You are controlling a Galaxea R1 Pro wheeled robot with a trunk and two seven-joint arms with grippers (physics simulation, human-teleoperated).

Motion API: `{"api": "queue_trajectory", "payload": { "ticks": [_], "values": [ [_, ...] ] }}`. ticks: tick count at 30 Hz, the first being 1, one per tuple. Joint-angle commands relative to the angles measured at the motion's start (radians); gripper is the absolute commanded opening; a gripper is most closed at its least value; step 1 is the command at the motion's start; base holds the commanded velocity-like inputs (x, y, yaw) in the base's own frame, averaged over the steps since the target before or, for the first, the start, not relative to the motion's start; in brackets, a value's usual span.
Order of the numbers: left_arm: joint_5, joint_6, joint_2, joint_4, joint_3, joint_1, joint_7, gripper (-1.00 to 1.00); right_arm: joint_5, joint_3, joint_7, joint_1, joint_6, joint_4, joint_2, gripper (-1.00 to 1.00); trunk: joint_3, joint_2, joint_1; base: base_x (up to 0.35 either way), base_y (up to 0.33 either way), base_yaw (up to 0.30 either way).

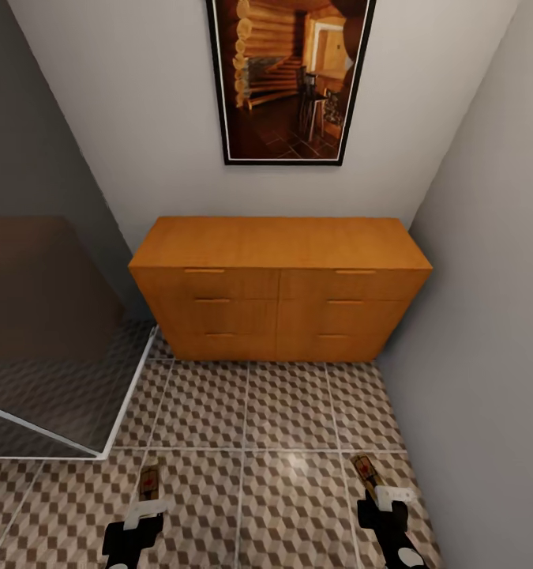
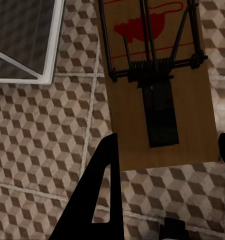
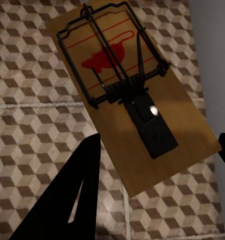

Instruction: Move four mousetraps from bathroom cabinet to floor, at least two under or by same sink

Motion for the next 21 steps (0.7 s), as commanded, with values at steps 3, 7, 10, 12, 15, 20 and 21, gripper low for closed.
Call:
{"api": "queue_trajectory", "payload": {
  "ticks": [3,7,10,12,15,20,21],
  "values": [
    [-0.002,-0.002,-0.001,0.002,-0.006,-0.001,0.005,-1.0,-0.01,0.008,-0.002,-0.001,-0.003,0.0,-0.001,-1.0,0.001,-0.002,0.0,0.0,0.0,0.139],
    [-0.002,-0.002,-0.001,0.002,-0.006,-0.001,0.004,-1.0,-0.01,0.008,-0.003,-0.001,-0.003,0.0,-0.001,-1.0,0.006,-0.002,0.0,0.0,0.0,0.127],
    [-0.002,-0.002,-0.001,0.002,-0.006,-0.001,0.004,-1.0,-0.009,0.008,-0.004,0.0,-0.003,0.0,-0.001,-1.0,0.008,-0.002,0.0,0.0,0.0,0.201],
    [-0.002,-0.002,-0.001,0.002,-0.006,-0.001,0.004,-1.0,-0.009,0.008,-0.005,0.0,-0.003,0.0,-0.001,-1.0,0.008,-0.002,0.0,0.0,0.0,0.244],
    [-0.002,-0.002,-0.001,0.002,-0.006,-0.001,0.004,-1.0,-0.009,0.008,-0.005,0.0,-0.004,0.0,-0.001,-1.0,0.009,-0.002,0.0,0.0,0.0,0.254],
    [-0.002,-0.002,-0.001,0.002,-0.006,-0.001,0.004,-1.0,-0.009,0.008,-0.005,-0.001,-0.004,0.0,-0.001,-1.0,0.012,-0.002,0.0,0.0,0.0,0.219],
    [-0.002,-0.002,-0.001,0.002,-0.006,-0.001,0.004,-1.0,-0.009,0.008,-0.005,-0.001,-0.005,0.0,-0.001,-1.0,0.014,-0.002,0.0,0.0,0.0,0.153]
  ]
}}
